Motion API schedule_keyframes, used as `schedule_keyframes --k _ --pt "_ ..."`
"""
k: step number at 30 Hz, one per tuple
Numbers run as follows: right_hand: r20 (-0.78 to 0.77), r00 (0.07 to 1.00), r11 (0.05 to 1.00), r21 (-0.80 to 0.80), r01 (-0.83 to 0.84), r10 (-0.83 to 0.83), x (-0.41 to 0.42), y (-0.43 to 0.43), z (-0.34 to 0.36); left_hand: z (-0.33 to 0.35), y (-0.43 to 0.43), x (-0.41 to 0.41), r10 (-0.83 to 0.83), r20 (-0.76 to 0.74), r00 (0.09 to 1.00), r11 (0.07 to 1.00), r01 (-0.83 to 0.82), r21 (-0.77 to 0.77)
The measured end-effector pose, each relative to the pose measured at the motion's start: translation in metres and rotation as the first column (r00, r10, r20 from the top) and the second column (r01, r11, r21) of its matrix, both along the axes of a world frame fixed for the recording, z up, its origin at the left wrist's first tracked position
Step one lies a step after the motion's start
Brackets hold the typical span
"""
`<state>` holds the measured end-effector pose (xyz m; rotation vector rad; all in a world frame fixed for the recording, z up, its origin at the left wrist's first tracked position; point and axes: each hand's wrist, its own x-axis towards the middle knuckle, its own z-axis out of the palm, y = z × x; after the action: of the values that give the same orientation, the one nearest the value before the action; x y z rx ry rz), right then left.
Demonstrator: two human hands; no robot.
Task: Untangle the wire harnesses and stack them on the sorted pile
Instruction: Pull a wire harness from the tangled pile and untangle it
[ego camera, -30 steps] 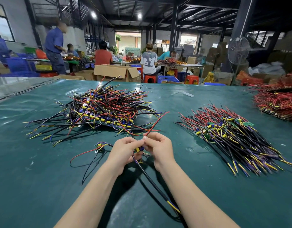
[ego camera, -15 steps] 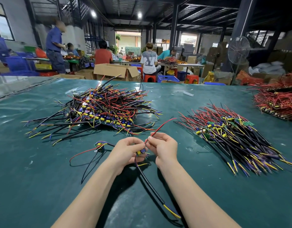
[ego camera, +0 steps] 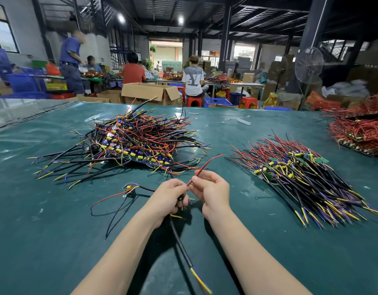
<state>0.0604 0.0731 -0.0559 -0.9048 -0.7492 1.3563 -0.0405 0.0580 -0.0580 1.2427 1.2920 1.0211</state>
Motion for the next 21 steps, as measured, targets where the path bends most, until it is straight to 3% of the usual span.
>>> schedule_keyframes --k 8,11,15,21 --pt "-0.144 0.990 0.993 -0.115 -0.017 0.000 0.0058 0.0031 0.0019 -0.0005 -0.0004 0.0021 0.017 0.034 0.999 0.999 -0.016 -0.028" --pt "-0.183 0.983 0.994 -0.109 -0.021 0.001 0.0078 0.0046 0.0013 -0.0002 -0.0007 0.0018 0.014 0.072 0.997 0.994 -0.006 -0.105" --pt "-0.157 0.987 0.996 -0.065 -0.053 0.043 0.0064 0.0060 0.0023 0.0018 0.0005 0.0045 0.060 0.010 0.998 0.992 -0.058 -0.113" --pt "-0.201 0.980 0.997 -0.069 -0.034 0.019 0.0061 0.0052 0.0015 0.0066 0.0006 0.0030 0.108 0.100 0.989 0.977 -0.087 -0.196"
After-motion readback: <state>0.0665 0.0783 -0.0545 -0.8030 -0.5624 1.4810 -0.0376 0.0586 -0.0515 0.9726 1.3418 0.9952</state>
